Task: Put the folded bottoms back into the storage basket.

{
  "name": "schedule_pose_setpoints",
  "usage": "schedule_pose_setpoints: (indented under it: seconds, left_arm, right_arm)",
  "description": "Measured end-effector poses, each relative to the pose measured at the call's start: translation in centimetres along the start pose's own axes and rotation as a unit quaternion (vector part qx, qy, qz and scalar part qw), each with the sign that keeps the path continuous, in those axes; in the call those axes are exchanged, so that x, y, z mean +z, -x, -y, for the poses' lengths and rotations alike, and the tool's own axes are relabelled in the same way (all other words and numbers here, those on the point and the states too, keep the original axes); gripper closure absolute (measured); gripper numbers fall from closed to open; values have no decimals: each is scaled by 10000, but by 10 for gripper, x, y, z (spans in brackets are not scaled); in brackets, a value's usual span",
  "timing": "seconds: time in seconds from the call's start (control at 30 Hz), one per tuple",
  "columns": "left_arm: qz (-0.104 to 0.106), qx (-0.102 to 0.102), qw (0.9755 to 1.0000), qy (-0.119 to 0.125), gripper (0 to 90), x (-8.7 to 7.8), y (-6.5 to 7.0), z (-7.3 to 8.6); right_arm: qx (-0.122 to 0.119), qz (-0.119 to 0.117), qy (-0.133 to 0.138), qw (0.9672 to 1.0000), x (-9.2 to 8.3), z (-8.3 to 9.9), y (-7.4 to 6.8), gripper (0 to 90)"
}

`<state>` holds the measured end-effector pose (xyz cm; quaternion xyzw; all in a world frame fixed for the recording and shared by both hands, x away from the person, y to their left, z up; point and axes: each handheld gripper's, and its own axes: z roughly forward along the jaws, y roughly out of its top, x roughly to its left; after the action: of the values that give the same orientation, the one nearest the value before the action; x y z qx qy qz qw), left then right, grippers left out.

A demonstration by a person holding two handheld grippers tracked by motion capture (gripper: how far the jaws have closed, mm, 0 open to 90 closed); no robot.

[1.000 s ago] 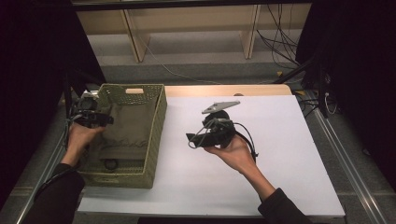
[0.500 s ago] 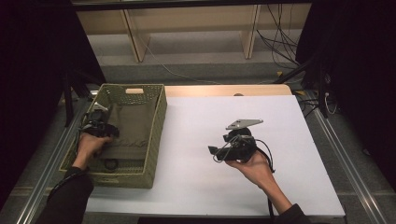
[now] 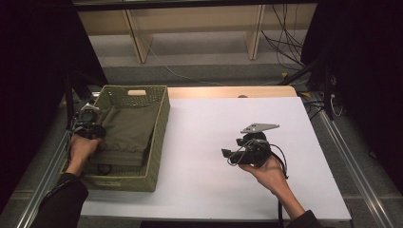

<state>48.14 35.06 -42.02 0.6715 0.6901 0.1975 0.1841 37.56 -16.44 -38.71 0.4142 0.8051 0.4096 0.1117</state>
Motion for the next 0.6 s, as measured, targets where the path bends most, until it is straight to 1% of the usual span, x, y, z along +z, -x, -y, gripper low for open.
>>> schedule_pose_setpoints:
  seconds: [0.03,0.1,0.13,0.17,0.2,0.23,0.27,0.3,0.33,0.37,0.43,0.5,0.53,0.57,0.6]
  left_arm:
    - [56,-54,10000,-55,880,1,-1,2]
    - [96,9,9999,-120,868,4,3,5]
    - [196,62,9996,-185,840,6,6,6]
    - [242,96,9994,-208,758,6,8,6]
    - [212,180,9995,-171,721,5,10,6]
    - [184,226,9995,-105,706,2,12,6]
    - [181,235,9996,-21,675,-2,13,4]
    - [193,230,9995,42,616,-5,14,3]
    - [210,258,9994,134,584,-11,16,1]
    - [244,282,9991,186,573,-15,18,0]
    - [475,357,9977,311,553,-23,26,-1]
    - [778,437,9953,386,552,-26,38,-1]
    - [1020,471,9928,409,558,-26,46,0]
    - [1134,511,9914,396,589,-25,52,1]
    - [1346,616,9885,316,629,-22,62,2]
  right_arm:
    - [14,0,-7,10000,0,0,0,314]
    - [-24,4,-16,10000,1,1,0,314]
    - [3,0,-35,10000,2,1,0,314]
    - [-7,8,-43,10000,2,1,0,314]
    - [-23,15,-42,10000,3,1,0,314]
    - [-3,17,-59,10000,3,1,0,314]
    - [-3,21,-55,10000,3,1,0,314]
    - [9,26,-52,10000,3,2,1,314]
    - [18,29,-51,10000,3,2,1,314]
    - [38,32,-49,10000,2,2,2,314]
    - [40,37,-43,10000,3,3,3,314]
    - [31,37,-68,10000,3,4,3,314]
    - [52,40,-82,9999,3,4,3,314]
    - [38,25,-88,10000,4,4,3,314]
    - [34,35,-86,10000,5,5,2,314]
